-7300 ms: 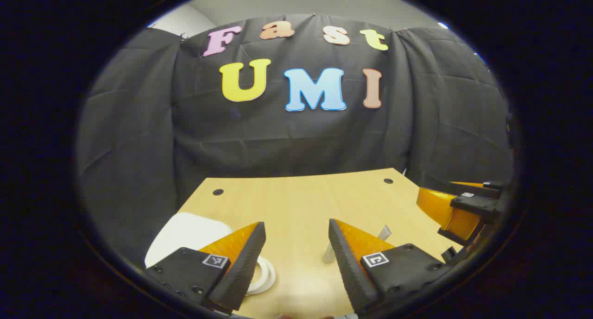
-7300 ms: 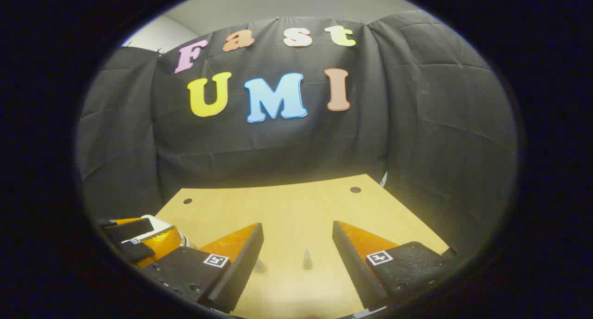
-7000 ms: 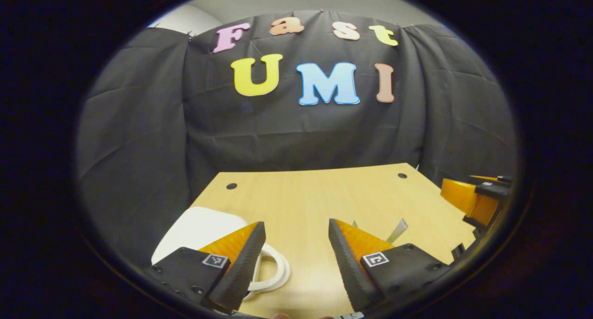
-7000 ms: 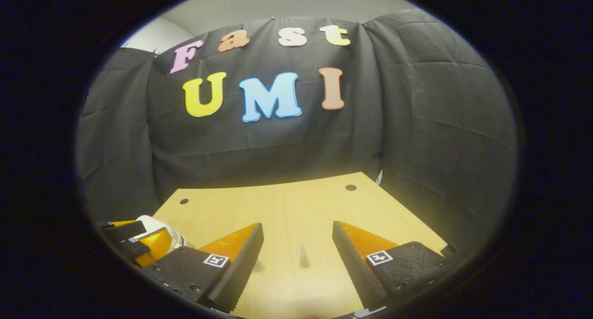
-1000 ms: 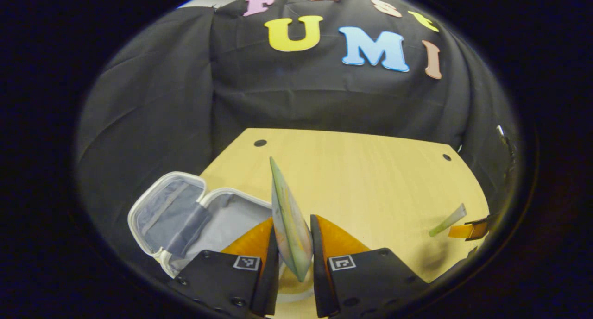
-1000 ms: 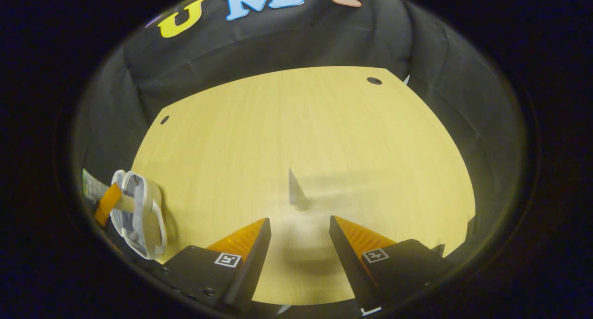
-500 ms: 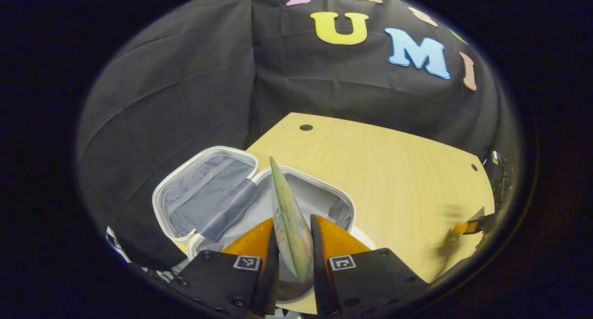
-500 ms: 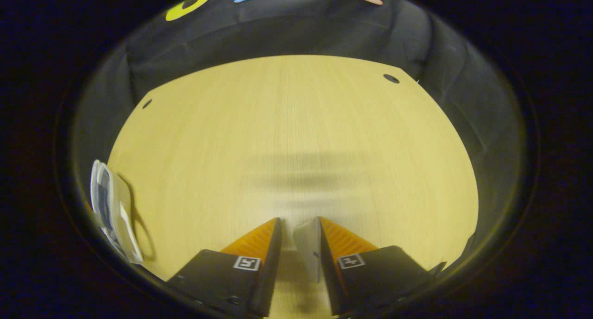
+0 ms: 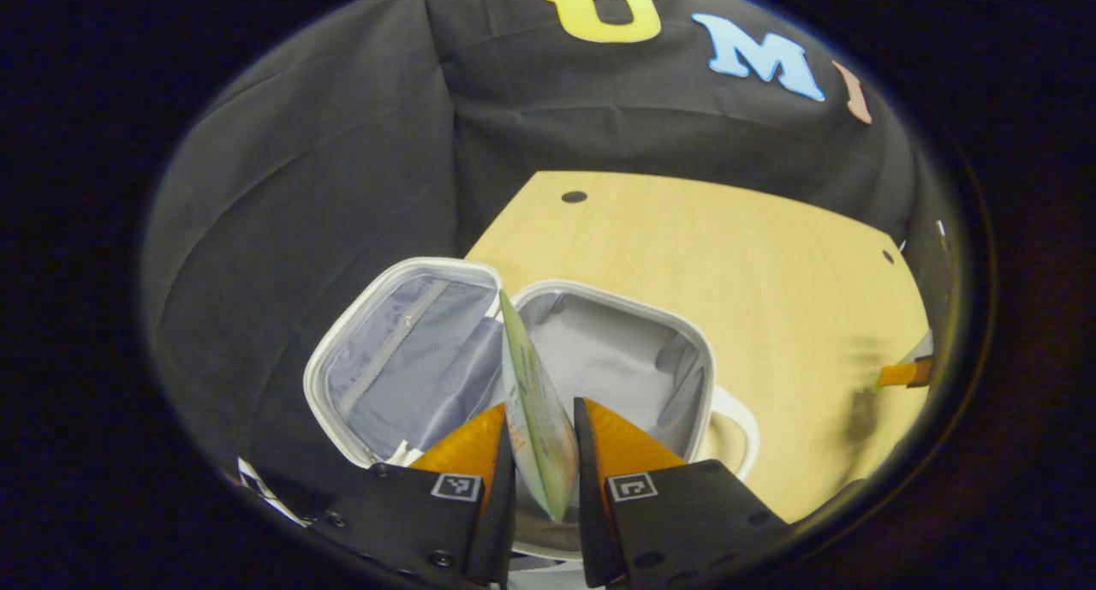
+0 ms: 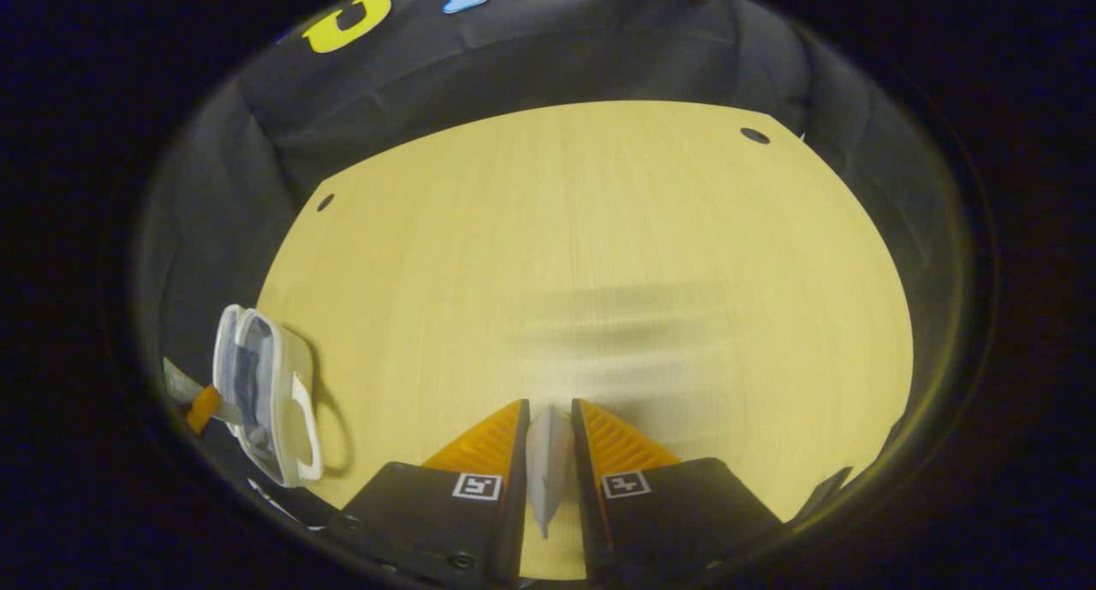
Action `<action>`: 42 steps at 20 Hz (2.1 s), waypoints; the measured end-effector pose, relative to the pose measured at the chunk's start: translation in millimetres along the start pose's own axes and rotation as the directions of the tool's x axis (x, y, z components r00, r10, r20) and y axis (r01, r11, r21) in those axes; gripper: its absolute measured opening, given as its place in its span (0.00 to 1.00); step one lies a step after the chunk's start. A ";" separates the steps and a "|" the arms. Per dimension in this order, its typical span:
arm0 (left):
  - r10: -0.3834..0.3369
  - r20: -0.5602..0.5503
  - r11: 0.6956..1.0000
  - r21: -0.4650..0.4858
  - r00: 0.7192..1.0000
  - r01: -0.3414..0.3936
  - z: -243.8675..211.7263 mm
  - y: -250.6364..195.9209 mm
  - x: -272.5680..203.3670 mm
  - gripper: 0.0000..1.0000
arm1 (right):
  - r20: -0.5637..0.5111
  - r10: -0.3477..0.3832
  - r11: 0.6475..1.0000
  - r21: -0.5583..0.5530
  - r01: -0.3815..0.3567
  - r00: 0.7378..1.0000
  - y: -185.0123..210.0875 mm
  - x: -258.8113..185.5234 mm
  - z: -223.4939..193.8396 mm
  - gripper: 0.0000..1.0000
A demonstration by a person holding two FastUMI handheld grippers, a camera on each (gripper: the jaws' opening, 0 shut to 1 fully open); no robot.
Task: First open the suitcase, pack the skin care products into it, and then close the suitcase.
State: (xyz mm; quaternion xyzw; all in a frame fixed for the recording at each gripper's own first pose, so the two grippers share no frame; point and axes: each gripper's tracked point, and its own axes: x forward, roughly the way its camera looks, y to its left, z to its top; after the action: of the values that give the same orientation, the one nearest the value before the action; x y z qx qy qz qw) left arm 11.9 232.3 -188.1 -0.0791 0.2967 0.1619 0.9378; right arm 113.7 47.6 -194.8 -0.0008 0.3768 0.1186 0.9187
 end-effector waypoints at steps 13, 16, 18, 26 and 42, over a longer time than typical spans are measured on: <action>0.276 0.212 0.959 0.004 0.937 -0.284 48.2 100.6 -49.0 0.99 | -0.292 0.421 0.840 -0.231 -0.491 0.859 230.2 -69.1 -73.3 0.25; 0.331 0.176 0.943 -0.083 0.927 -0.321 8.3 143.6 -78.0 0.99 | -0.355 0.475 0.802 -0.202 -0.562 0.805 282.7 -74.8 -82.1 0.27; 0.360 0.141 0.929 -0.146 0.922 -0.341 -26.6 168.0 -93.5 1.00 | -0.399 0.514 0.787 -0.133 -0.602 0.760 319.3 -79.9 -88.7 0.27; 0.469 -0.009 0.811 -0.391 0.883 -0.435 -159.0 240.5 -154.6 1.00 | -0.545 0.374 0.856 -0.107 -0.505 0.750 347.0 -37.1 -101.3 0.28; 0.375 0.009 0.789 -0.529 0.927 -0.314 -61.7 340.0 -78.2 1.00 | -0.202 0.328 0.922 0.281 -0.266 0.923 165.0 -6.7 -22.8 0.95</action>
State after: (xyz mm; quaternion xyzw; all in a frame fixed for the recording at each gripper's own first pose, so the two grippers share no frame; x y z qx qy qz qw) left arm -200.3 515.1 -210.5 -0.2638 0.1974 0.4082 0.8514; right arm 57.3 204.4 -192.0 0.1572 0.4949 0.2083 0.8288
